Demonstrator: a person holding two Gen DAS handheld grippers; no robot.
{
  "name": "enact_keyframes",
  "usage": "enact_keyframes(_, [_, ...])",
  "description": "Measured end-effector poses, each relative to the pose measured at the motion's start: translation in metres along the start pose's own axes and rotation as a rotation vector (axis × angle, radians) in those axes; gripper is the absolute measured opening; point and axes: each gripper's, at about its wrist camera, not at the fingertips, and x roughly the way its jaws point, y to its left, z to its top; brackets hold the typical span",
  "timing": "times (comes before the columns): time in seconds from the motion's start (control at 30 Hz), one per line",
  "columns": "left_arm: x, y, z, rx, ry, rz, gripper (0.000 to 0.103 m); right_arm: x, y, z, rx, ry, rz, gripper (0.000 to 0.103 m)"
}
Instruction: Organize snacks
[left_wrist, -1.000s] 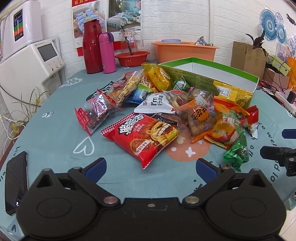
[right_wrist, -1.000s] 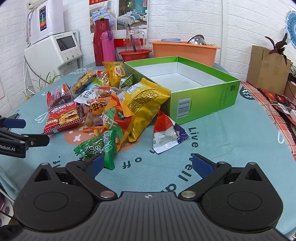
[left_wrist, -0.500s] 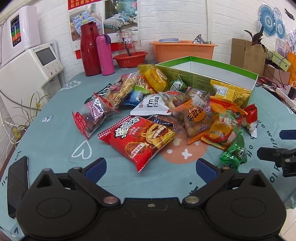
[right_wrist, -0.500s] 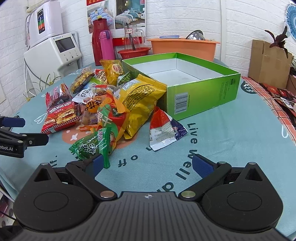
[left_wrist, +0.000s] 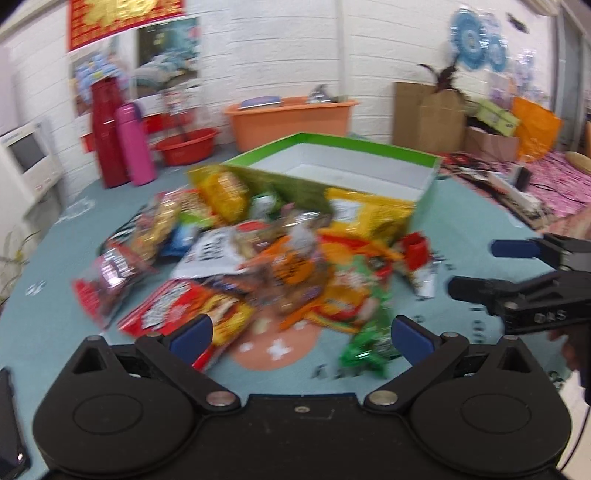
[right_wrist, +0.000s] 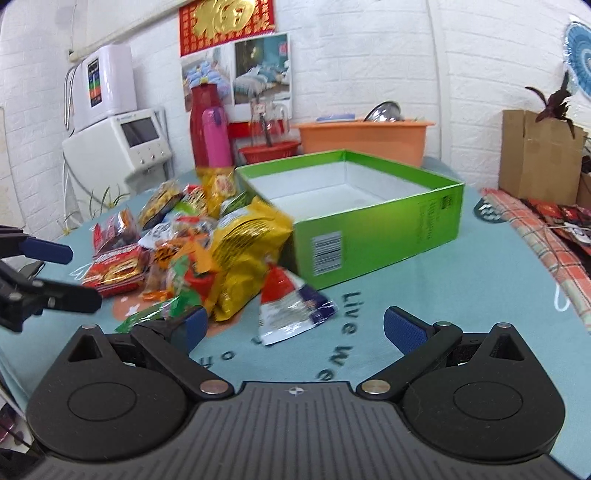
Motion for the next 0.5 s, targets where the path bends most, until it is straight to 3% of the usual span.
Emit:
enact_keyframes(0.07, [0.010,-0.014,0.003,0.034,0.014,-0.035,0.103,-0.002,-0.006,-0.003,-0.016,-0.030,-0.018,0.103])
enact_keyframes(0.2, [0.036,-0.035,0.005,0.104,0.075,-0.092,0.103,-0.001,-0.014,-0.004,-0.060,-0.001,-0.022,0.103])
enact_keyframes(0.4, [0.055,-0.030,0.003,0.062,0.173,-0.161,0.101,0.002,-0.013,-0.002,-0.137,0.014,0.022,0.103])
enact_keyframes(0.43, [0.058,-0.029,0.002,0.051,0.192,-0.172,0.095,0.005,-0.013,0.000,-0.144,0.023,0.030,0.103])
enact_keyframes(0.47, [0.060,-0.027,0.001,0.043,0.209,-0.181,0.077,0.009,-0.013,0.002,-0.147,0.035,0.040,0.103])
enact_keyframes(0.5, [0.061,-0.026,0.000,0.042,0.208,-0.185,0.076,0.012,-0.013,0.004,-0.149,0.047,0.050,0.103])
